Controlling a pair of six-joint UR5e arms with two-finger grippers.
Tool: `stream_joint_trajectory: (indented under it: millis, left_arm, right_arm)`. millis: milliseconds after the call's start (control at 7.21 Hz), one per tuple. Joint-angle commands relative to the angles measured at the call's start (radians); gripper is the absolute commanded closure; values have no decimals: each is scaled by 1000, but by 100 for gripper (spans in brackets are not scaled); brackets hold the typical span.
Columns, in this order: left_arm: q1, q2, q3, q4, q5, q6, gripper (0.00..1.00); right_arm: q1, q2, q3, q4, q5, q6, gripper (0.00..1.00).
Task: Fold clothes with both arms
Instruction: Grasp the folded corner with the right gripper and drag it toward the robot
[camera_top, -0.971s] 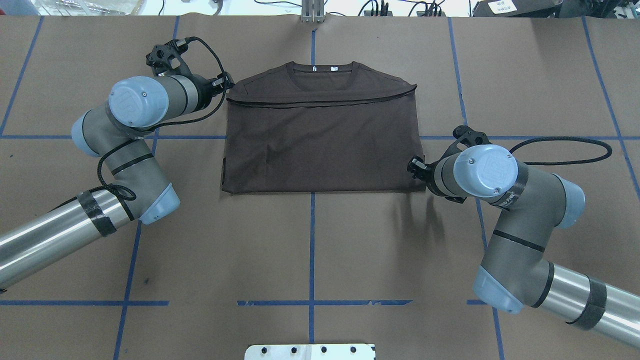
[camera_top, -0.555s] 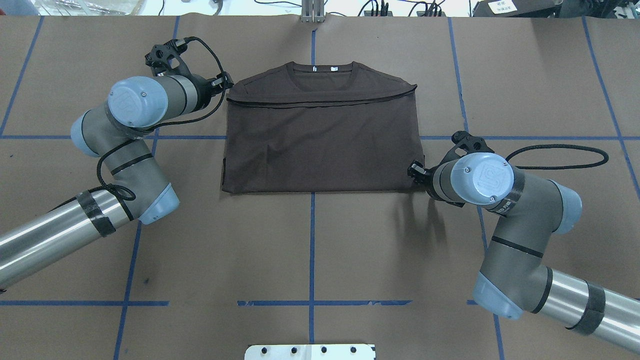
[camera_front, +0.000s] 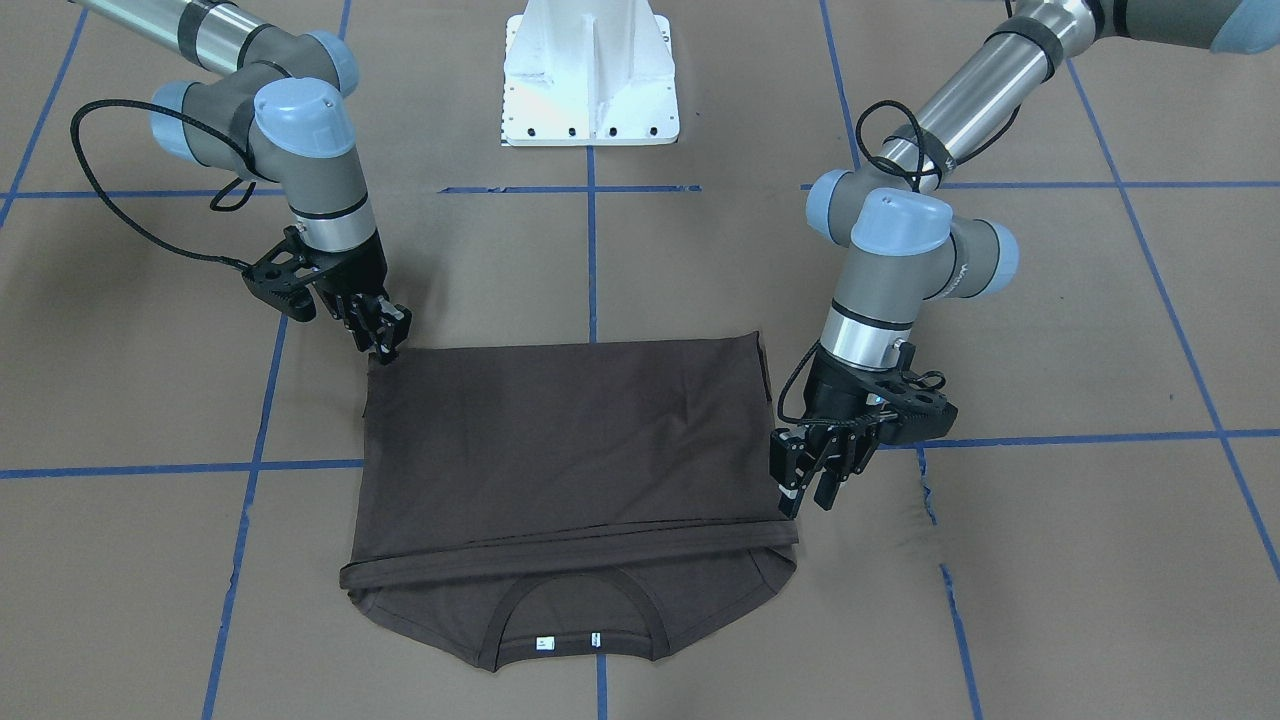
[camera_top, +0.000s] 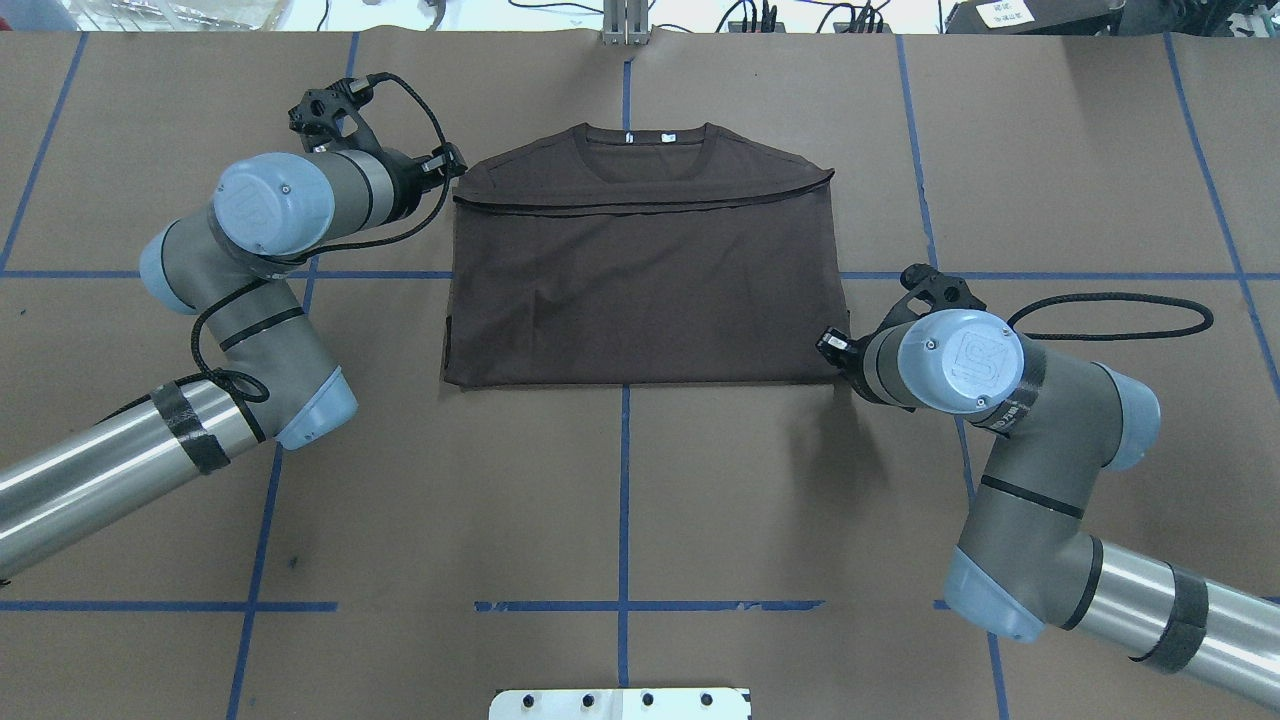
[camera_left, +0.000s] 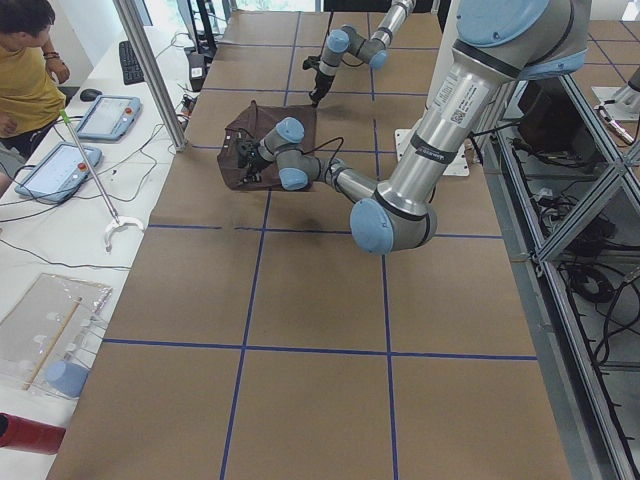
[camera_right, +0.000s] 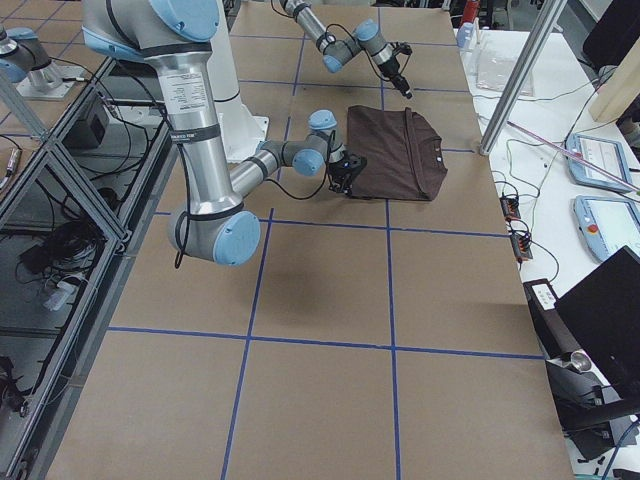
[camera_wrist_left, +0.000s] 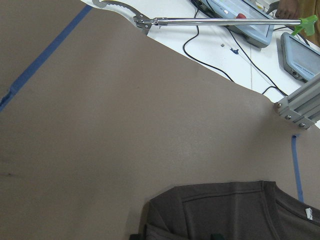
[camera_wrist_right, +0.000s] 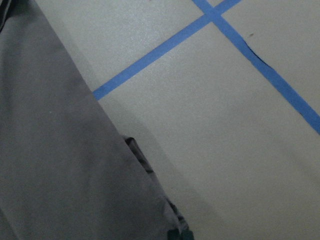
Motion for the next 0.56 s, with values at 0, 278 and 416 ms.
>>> stream_joint_trajectory:
  millis: [0,278,416]
  left_arm:
    - [0,10,0,0,1,0,44]
    - [0,10,0,0,-1,0,44]
    - [2,4,-15,0,-3,-3,44]
  right_arm:
    - [5,-12,92,-14,8,6,100]
    - [-87,-171,319,-29,54,70,100]
    - [-232,-209,408,-43,45,155,100]
